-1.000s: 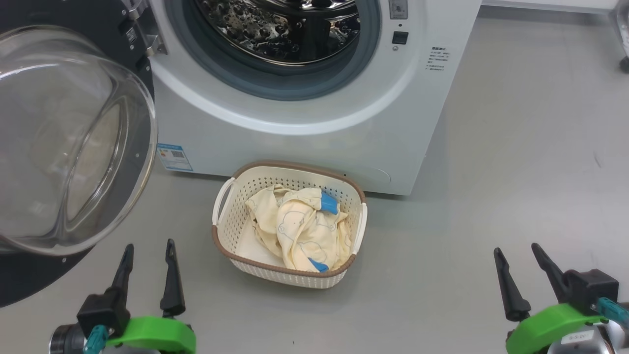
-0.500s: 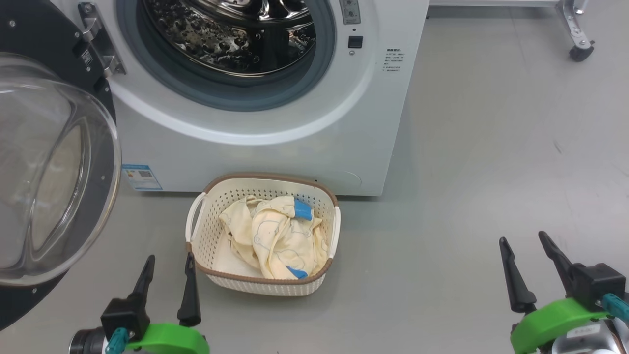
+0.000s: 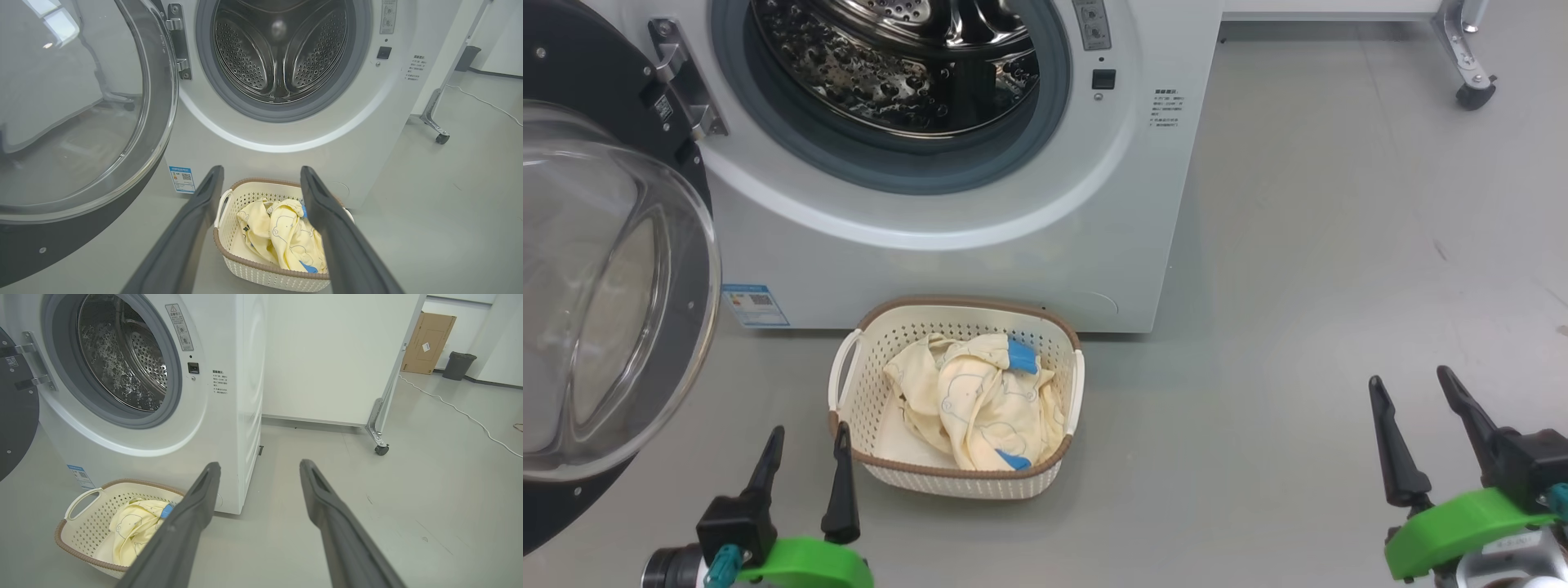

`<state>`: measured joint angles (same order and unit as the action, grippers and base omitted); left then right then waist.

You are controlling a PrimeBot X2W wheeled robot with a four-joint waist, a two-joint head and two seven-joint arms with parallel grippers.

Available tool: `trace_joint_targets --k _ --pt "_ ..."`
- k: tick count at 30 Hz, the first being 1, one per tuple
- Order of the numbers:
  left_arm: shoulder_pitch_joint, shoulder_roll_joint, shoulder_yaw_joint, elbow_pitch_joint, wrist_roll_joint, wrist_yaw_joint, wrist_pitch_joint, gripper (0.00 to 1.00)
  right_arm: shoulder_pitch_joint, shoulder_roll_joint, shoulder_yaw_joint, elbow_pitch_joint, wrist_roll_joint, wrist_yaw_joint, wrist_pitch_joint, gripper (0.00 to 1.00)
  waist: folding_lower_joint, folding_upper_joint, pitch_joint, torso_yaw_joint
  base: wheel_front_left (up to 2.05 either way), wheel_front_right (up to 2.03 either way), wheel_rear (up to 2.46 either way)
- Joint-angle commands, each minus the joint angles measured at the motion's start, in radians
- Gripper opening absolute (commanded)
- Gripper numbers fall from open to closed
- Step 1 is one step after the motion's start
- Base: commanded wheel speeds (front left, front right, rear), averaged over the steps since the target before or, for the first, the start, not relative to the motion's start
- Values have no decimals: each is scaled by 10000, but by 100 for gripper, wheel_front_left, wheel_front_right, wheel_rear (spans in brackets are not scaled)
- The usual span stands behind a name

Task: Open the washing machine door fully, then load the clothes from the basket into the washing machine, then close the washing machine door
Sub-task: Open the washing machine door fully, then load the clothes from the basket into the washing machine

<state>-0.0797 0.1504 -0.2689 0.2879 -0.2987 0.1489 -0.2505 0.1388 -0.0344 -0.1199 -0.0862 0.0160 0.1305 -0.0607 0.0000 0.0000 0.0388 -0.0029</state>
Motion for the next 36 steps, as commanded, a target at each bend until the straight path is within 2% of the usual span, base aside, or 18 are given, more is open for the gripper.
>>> trace_joint_targets --k 1,27,36 --pt "-531 47 367 -339 159 -38 -112 100 -244 -158 143 -429 -101 2 45 100 0 0 -11 25 0 0 0" --pt "-562 -116 512 -376 439 -179 -112 100 -140 -158 139 -425 127 2 86 100 0 0 13 127 0 0 0" --pt "-566 -125 440 -237 631 -142 -112 100 -94 -158 163 -399 140 2 86 100 0 0 -104 133 76 -76 0"
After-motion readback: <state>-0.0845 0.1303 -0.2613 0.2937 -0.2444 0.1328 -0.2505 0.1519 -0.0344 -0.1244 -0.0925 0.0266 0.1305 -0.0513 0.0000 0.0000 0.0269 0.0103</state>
